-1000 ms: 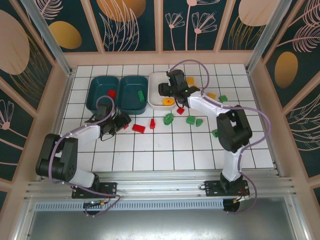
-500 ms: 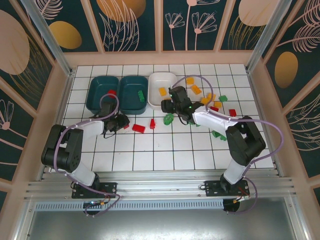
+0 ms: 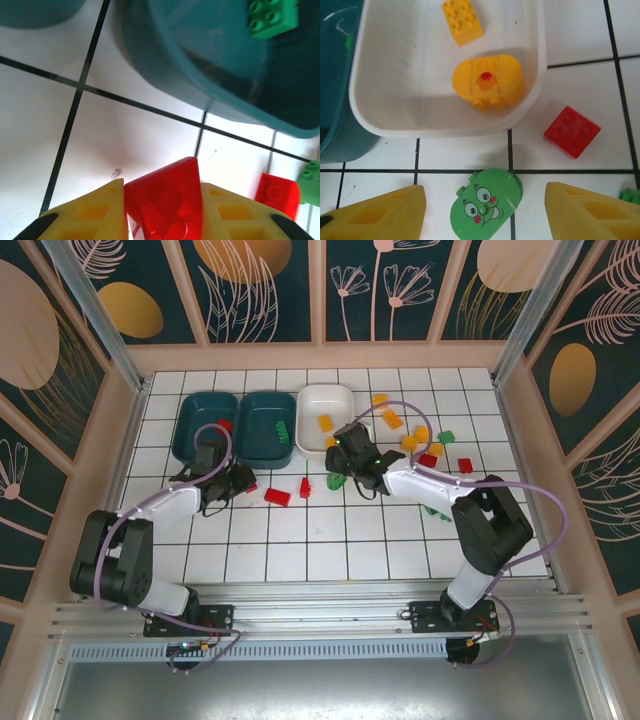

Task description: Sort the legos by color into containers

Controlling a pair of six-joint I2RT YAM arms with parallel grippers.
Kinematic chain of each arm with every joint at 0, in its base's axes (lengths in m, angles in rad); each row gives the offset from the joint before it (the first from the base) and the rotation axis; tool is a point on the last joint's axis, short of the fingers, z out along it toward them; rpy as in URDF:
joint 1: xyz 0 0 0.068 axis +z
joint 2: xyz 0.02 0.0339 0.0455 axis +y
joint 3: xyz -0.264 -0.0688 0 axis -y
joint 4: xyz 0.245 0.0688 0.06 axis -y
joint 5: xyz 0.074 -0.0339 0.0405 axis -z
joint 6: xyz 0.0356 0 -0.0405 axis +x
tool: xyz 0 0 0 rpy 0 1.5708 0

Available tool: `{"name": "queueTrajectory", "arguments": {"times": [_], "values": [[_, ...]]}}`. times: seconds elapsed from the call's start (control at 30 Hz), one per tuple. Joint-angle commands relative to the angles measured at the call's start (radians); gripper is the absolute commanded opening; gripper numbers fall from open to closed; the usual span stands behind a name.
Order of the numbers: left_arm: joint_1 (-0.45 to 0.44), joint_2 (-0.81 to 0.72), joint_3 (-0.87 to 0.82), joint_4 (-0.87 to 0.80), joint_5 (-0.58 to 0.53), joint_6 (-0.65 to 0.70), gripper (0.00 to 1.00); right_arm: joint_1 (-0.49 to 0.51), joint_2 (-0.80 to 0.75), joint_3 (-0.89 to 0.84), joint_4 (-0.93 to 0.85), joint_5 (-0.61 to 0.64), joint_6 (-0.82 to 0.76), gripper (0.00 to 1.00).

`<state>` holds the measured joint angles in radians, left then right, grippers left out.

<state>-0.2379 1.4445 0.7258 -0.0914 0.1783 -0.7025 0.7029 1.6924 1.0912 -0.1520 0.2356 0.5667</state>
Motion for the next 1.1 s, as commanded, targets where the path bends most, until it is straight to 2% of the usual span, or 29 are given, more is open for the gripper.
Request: {"name": "queueTrajectory", "arguments": {"times": [0.0, 0.13, 0.2, 0.3, 0.53, 0.73, 0.87, 1.07], "values": [[-0.006, -0.074, 0.014, -0.073, 0.009, 0.014, 0.18, 0.012, 0.031, 0.01, -0.012, 0.029, 0.09, 0.65], [-0.002, -0.152, 0.061, -0.113, -0.084, -0.003, 0.17, 0.015, 0.055, 0.019, -0.018, 0.024, 0.105, 0.65], [0.016, -0.152, 0.091, -0.097, -0.084, -0.009, 0.15, 0.016, 0.07, 0.022, -0.027, 0.024, 0.132, 0.67], [0.057, -0.108, 0.151, -0.075, -0.069, -0.014, 0.14, 0.022, 0.096, 0.023, -0.024, 0.025, 0.172, 0.73], [0.23, 0.064, 0.299, -0.034, -0.061, -0.019, 0.13, 0.03, 0.171, 0.057, -0.057, 0.037, 0.224, 0.76], [0.292, 0.235, 0.419, -0.028, -0.093, -0.025, 0.23, 0.036, 0.222, 0.08, -0.064, 0.052, 0.229, 0.76], [0.299, 0.369, 0.49, -0.033, -0.056, -0.025, 0.29, 0.036, 0.25, 0.095, -0.069, 0.053, 0.221, 0.72], [0.298, 0.383, 0.499, -0.024, -0.057, -0.02, 0.56, 0.036, 0.229, 0.059, -0.05, 0.058, 0.222, 0.58]]}}
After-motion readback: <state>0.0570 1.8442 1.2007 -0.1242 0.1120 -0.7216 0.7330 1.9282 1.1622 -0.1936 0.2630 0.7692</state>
